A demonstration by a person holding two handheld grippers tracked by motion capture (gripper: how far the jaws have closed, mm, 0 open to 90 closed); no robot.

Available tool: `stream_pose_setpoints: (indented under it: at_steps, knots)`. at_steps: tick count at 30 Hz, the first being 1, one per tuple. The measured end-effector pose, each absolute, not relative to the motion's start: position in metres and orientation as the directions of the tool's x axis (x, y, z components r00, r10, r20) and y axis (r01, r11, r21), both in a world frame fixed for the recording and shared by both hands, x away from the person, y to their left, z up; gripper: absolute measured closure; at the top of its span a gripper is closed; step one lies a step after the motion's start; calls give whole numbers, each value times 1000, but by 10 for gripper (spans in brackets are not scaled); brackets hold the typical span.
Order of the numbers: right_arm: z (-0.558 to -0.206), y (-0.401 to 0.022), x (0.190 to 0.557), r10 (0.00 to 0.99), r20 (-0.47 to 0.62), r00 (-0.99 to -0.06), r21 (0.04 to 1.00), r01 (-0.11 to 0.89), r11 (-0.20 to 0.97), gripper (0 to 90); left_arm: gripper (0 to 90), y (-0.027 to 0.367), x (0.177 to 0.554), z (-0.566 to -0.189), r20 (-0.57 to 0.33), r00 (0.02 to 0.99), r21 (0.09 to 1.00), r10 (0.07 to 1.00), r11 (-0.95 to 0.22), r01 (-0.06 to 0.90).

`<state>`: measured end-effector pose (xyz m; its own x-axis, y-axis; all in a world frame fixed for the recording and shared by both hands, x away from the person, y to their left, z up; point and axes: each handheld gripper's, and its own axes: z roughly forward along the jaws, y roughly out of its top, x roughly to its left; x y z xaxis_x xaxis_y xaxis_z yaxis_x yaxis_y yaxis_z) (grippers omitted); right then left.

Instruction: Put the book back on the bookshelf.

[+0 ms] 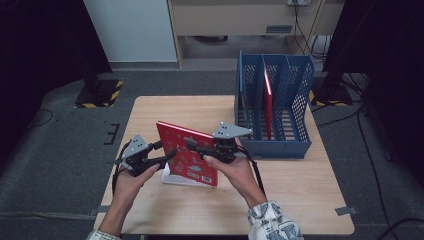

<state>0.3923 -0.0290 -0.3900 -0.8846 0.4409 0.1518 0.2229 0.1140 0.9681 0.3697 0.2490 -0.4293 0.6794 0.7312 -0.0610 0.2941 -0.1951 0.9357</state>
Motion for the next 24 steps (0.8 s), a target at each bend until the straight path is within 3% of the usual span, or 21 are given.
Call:
stream_pose_setpoints:
  at_steps: [19, 24]
  knots:
    - [-391, -29, 394, 429, 155, -890, 969, 221, 108, 759, 389, 249, 370, -431, -71, 679, 936, 730, -186, 299]
    - [-392, -32, 394, 442, 164, -882, 967, 232, 104, 793, 254, 253, 369, -437, -82, 659, 926, 748, -187, 328]
